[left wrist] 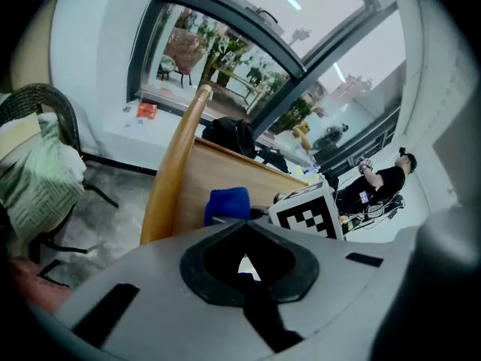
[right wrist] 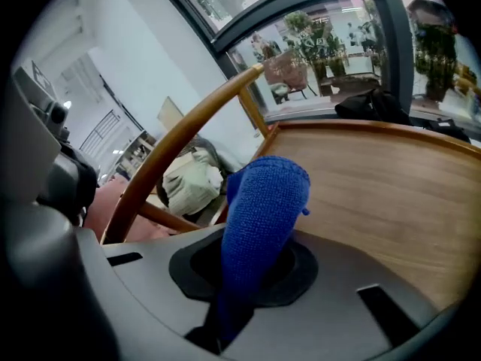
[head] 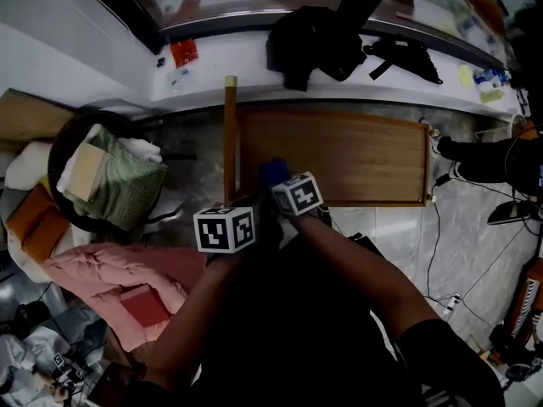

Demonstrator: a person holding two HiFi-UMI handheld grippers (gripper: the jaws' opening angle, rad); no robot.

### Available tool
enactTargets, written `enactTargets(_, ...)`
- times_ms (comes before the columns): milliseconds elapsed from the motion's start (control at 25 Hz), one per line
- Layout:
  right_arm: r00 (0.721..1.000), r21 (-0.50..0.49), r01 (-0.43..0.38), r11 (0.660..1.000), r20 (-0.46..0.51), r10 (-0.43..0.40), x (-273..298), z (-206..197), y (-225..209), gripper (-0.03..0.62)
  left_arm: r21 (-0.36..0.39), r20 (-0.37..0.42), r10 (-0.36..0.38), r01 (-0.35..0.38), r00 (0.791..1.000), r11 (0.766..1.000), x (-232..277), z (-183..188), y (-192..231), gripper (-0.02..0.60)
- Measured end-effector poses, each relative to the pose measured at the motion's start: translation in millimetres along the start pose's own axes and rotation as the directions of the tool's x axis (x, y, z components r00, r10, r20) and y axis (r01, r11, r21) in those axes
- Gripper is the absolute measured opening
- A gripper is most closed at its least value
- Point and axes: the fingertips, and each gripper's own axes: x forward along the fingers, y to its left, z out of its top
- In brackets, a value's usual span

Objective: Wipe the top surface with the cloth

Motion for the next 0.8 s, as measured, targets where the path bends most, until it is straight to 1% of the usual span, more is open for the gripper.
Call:
enactTargets(120,1.000,-0.020,-0.010,1.000,0.003,0.010,17.5,4.4,13.6,0.048,-0.002,-0.013,0.010,-0.010,1.000,1.000,-5.0,-6.7,11.1,0.009)
enactTargets(200,1.000,-0.031,-0.031,0.999,0.006,0.031,27.0,7.6,24.3,0.048,-0.005,-0.016,0.014,-0.014,1.000,1.000,-7.8,-9.4,16.9,0.009)
enactTargets(320,0.998,-0.034,-0.063,0.997,0.003,0.063,38.4,8.8,36.0,0.048,-0.015,0.000,0.035,-0.035,0.999,0.999,-12.0,-10.0,25.2,0.009)
enactTargets(480,0.996,-0.001,-0.068,0.998,-0.054,0.068,48.9,-4.4,42.2,0.048,-0.038,0.014,0.062,-0.061,0.998,0.997,-14.8,-12.8,33.6,0.009)
enactTargets(600,0.995,-0.013,-0.056,0.998,-0.081,0.055,55.8,-11.5,42.0,0.048,-0.047,0.012,0.072,-0.072,0.997,0.996,-16.1,-15.5,36.1,0.009)
enactTargets(720,0.992,-0.006,-0.056,0.998,-0.117,0.055,55.2,-17.4,42.9,0.048,-0.054,0.008,0.080,-0.079,0.997,0.995,-15.1,-16.6,35.9,0.009)
enactTargets(800,0.991,-0.016,-0.059,0.998,-0.125,0.056,54.0,-18.3,40.4,0.048,-0.056,0.002,0.083,-0.083,0.997,0.995,-11.8,-17.4,34.4,0.009)
